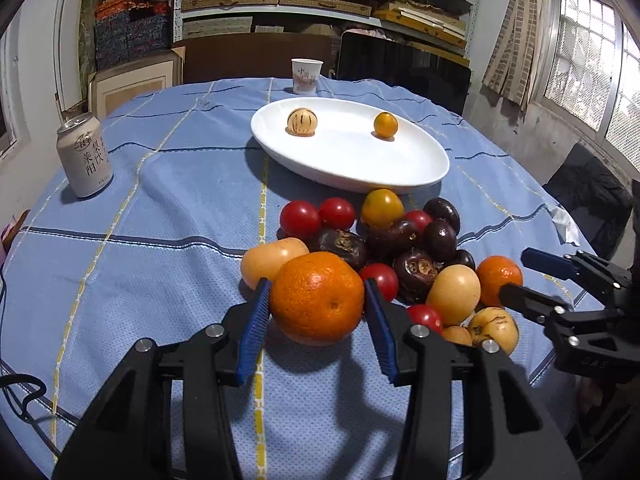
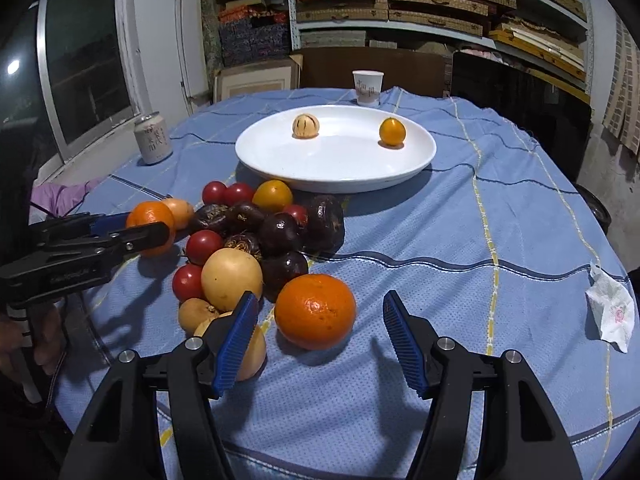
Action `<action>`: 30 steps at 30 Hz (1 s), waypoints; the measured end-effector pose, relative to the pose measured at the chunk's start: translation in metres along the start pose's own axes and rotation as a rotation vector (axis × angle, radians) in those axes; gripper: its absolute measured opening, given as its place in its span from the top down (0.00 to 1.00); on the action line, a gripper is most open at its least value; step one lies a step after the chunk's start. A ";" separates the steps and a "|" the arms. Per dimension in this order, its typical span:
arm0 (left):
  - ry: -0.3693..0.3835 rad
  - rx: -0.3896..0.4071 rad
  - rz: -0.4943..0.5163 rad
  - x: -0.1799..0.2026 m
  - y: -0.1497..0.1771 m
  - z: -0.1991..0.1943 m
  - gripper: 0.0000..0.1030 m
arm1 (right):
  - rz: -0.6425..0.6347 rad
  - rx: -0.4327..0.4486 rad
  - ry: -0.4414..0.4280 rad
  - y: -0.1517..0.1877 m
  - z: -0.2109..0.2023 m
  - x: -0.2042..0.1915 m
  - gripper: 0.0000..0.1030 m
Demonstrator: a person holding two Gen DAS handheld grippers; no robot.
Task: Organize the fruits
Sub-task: 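Grasp a tangerine with the left tool while the right tool grasps an orange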
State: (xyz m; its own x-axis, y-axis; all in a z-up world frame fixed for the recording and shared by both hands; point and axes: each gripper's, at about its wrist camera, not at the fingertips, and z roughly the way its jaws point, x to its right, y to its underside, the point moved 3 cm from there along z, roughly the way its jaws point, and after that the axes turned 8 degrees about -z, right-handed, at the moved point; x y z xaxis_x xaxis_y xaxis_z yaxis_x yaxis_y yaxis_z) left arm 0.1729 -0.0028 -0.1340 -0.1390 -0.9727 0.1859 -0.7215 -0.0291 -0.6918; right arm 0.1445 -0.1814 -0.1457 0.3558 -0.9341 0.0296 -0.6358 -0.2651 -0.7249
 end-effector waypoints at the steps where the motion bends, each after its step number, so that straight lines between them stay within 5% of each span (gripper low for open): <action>1: 0.000 0.001 0.001 0.000 0.001 -0.001 0.56 | 0.008 -0.014 -0.005 -0.001 0.004 0.000 0.36; 4: 0.003 0.003 0.000 0.001 0.001 -0.001 0.56 | 0.055 -0.036 -0.026 -0.001 0.013 0.005 0.38; 6: 0.004 0.003 0.001 0.001 0.001 -0.001 0.55 | 0.082 -0.051 -0.069 0.001 0.018 0.008 0.55; 30: 0.001 0.008 -0.007 -0.001 0.001 -0.002 0.55 | 0.110 0.040 -0.098 0.006 0.004 0.012 0.56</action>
State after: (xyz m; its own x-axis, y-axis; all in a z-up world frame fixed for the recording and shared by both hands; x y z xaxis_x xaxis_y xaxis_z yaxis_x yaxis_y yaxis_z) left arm 0.1705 -0.0015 -0.1335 -0.1347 -0.9721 0.1920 -0.7173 -0.0381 -0.6958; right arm 0.1479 -0.1927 -0.1525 0.3516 -0.9288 -0.1172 -0.6472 -0.1507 -0.7472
